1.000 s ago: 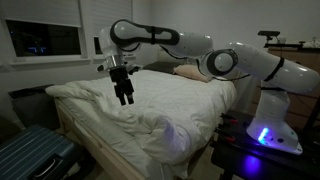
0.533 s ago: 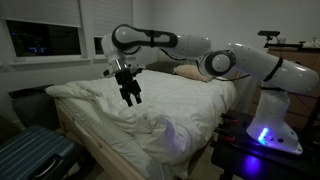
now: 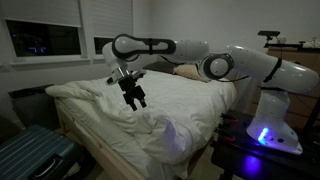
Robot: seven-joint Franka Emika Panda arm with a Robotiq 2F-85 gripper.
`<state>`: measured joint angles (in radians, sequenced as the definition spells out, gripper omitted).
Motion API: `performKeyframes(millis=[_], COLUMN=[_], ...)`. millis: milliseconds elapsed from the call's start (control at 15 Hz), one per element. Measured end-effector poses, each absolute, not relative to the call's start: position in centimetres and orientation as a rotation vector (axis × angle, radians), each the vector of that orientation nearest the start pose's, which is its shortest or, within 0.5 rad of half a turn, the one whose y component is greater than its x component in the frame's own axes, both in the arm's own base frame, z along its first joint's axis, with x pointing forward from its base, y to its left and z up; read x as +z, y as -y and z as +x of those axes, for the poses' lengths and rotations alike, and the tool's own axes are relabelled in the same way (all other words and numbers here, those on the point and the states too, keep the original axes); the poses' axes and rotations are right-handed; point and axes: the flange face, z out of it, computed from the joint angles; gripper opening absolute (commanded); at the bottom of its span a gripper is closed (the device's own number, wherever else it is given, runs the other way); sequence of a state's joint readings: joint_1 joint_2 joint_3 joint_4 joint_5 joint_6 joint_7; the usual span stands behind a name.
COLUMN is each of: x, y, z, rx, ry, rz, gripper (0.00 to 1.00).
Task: Spread the corner of the bed well
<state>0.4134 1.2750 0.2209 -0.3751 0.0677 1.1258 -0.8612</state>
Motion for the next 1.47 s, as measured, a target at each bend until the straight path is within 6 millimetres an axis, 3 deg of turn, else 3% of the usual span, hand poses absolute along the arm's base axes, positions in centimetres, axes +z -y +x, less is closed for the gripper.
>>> performKeyframes(millis=[333, 733, 1000, 1333, 1400, 1467], x=[23.6, 19.2, 16.2, 12.7, 12.2, 11.8], y=[-33.4, -30.4, -29.1, -28.3, -28.2, -28.2], z=[65.4, 66.9, 67.3, 66.7, 66.6, 66.6], rx=[0.776, 0.87, 0.918, 0.989, 0.998, 0.997], ry=[1.684, 1.463, 1.26, 1.048, 1.021, 1.0], rz=[-2.251, -2.599, -2.801, -2.919, -2.932, -2.944], gripper=[1.0, 1.0, 1.0, 1.0, 0.75, 0.74])
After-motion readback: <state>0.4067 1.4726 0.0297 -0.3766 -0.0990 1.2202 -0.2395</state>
